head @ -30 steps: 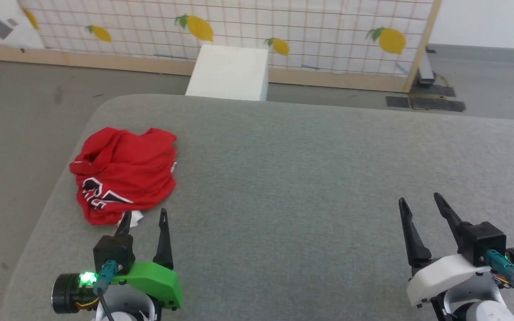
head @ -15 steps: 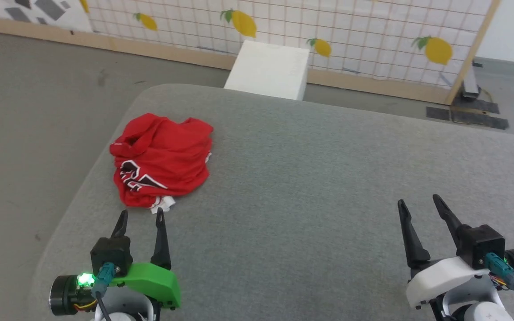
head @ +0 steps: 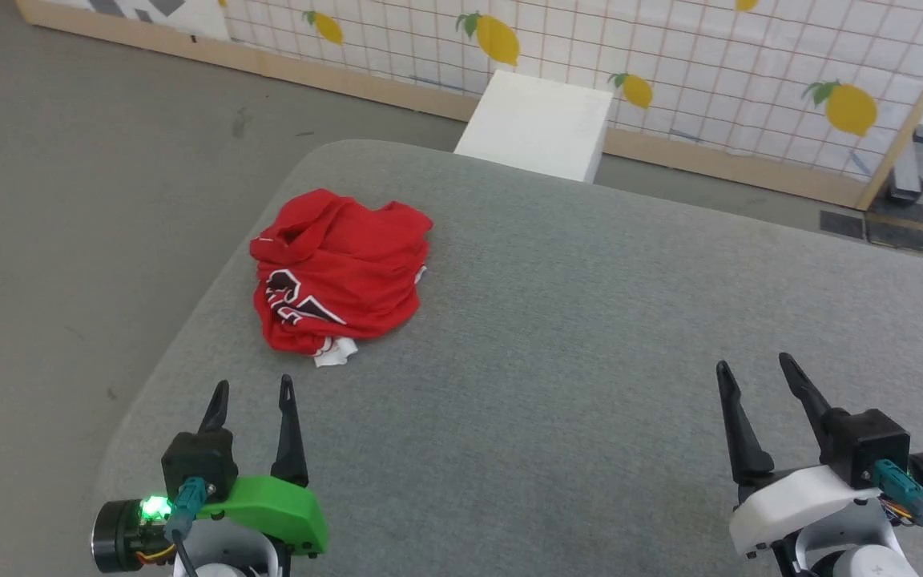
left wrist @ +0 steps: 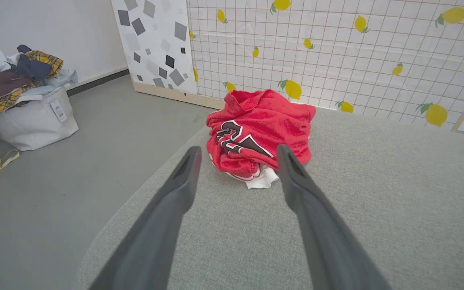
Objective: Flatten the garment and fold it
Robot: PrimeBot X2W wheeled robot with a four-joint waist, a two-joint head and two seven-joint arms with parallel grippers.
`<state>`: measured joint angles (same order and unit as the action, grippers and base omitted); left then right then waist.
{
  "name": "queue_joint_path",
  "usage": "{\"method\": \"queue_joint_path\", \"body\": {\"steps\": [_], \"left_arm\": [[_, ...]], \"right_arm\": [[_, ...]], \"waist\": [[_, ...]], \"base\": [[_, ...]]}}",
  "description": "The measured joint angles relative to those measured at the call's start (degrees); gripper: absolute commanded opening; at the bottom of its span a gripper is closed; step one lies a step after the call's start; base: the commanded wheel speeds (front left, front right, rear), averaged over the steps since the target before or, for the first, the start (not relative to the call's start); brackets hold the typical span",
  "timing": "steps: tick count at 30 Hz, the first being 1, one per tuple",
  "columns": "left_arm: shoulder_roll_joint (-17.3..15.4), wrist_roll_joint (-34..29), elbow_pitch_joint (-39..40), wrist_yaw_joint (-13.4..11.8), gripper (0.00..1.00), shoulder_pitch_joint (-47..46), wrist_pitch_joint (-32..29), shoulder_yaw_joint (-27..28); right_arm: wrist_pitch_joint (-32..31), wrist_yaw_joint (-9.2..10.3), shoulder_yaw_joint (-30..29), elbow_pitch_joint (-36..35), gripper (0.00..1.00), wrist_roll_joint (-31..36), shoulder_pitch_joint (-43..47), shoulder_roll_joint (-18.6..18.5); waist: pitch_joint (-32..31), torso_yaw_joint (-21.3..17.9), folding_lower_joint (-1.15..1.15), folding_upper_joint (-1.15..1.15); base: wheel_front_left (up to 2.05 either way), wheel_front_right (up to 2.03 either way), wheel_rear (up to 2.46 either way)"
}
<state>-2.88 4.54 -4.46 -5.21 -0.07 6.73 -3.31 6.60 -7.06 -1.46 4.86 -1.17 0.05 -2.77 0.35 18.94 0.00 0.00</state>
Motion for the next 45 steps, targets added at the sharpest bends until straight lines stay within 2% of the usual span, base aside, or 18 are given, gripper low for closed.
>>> {"method": "queue_joint_path", "body": {"steps": [40,45], "left_arm": [[-0.3,2.0,-3.1,-3.2,1.0,-0.1,4.8,-1.5],[-0.3,3.8,-4.0,-2.6,1.0,-0.9,5.5,-1.8]], "right_arm": [[4.6,-0.05,-0.8,3.2,1.0,-0.9,-0.1,0.0],[5.1,-0.05,-0.5,3.5,1.0,-0.9,-0.7,0.0]], "waist": [[0.7,11.9,0.0,0.0],[1.2,12.7,0.0,0.0]], "base": [[0.0,0.0,0.0],[0.0,0.0,0.0]]}}
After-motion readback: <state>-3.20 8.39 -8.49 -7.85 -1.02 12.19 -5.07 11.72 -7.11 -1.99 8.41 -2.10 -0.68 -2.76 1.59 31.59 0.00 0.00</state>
